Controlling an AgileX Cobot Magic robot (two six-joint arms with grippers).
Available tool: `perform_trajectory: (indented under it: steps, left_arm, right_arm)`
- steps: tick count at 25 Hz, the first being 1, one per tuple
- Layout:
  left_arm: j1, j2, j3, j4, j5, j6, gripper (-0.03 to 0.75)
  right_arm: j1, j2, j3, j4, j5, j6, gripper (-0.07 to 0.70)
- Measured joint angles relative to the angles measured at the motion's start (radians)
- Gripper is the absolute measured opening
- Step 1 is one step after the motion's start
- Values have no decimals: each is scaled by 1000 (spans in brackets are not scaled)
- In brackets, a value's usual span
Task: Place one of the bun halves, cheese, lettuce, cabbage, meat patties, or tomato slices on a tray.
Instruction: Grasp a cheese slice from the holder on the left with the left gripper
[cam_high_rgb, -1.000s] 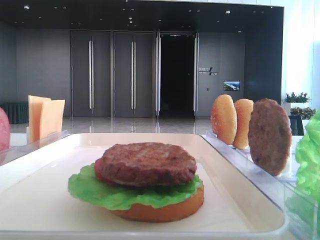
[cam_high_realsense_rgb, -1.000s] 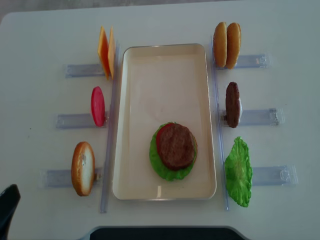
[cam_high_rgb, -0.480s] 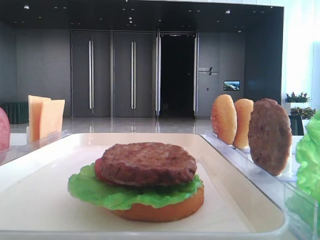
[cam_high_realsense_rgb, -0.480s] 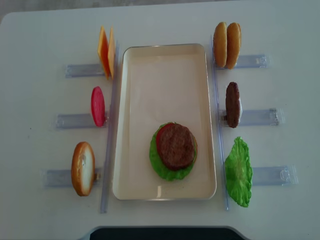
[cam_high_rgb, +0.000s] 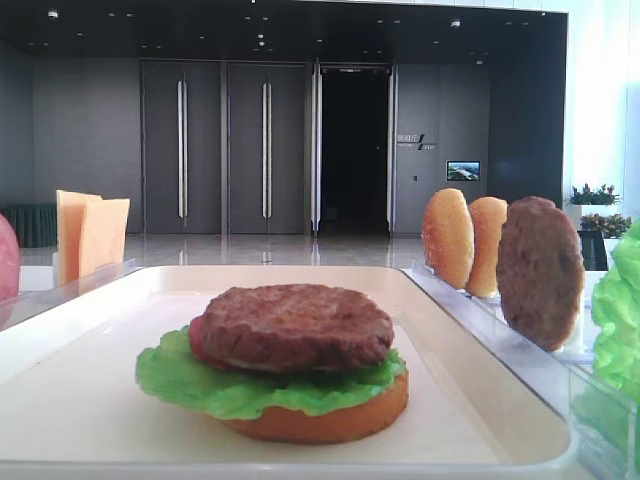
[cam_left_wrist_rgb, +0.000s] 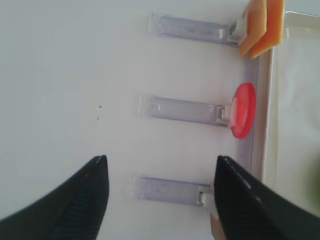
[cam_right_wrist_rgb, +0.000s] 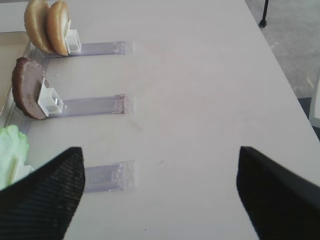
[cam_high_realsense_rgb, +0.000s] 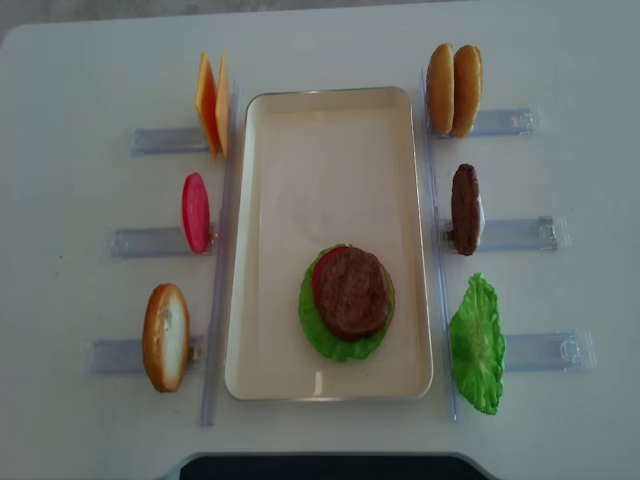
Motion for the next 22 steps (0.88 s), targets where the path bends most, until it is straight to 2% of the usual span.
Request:
perform_trajectory:
  steps: [5,15,19,22]
  left_arm:
    - [0,196,-125,10,0,-26,505]
    - [0,552,-440,19,0,-92,505]
    - [0,670,-516,19,-2,-105,505]
    - [0,730,-535,19,-5,-106,505]
  right_arm:
    - [0,0,0,0,0,0,587]
    - [0,0,0,0,0,0,587]
    - [0,0,0,0,0,0,587]
    - [0,0,0,0,0,0,587]
